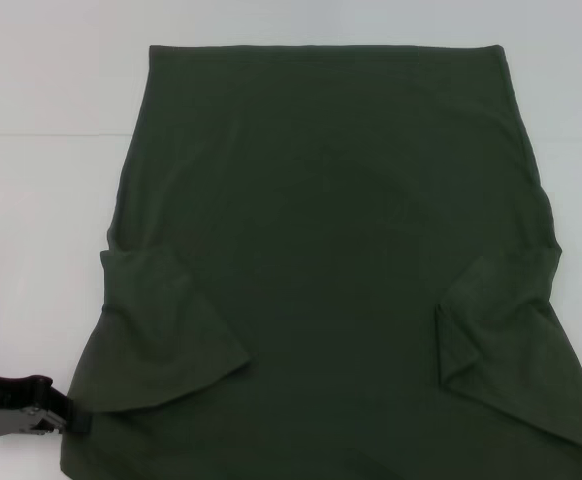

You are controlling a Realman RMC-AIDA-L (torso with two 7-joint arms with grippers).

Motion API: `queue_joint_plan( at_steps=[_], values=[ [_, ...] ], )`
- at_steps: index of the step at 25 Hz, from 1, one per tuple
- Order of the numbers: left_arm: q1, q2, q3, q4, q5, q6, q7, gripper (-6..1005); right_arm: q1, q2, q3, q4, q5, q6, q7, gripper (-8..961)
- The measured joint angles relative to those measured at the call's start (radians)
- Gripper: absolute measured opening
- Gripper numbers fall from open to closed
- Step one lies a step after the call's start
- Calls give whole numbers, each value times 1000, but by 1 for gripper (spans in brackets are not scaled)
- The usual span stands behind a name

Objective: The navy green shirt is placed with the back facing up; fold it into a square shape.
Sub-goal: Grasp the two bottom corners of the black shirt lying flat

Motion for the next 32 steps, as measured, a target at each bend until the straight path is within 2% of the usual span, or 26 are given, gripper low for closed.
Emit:
queue_joint_plan(
  at_steps=[5,18,32],
  values=[
    [0,0,0,0,0,-6,1,28,-5,38,2,7,-73,24,-29,883],
    [1,0,0,-2,0,-9,1,28,6,95,-7,13,-109,100,-25,884],
    [2,-2,0,-6,-2,-10,2,28,24,120,-11,50,-140,152,-36,884]
  ],
)
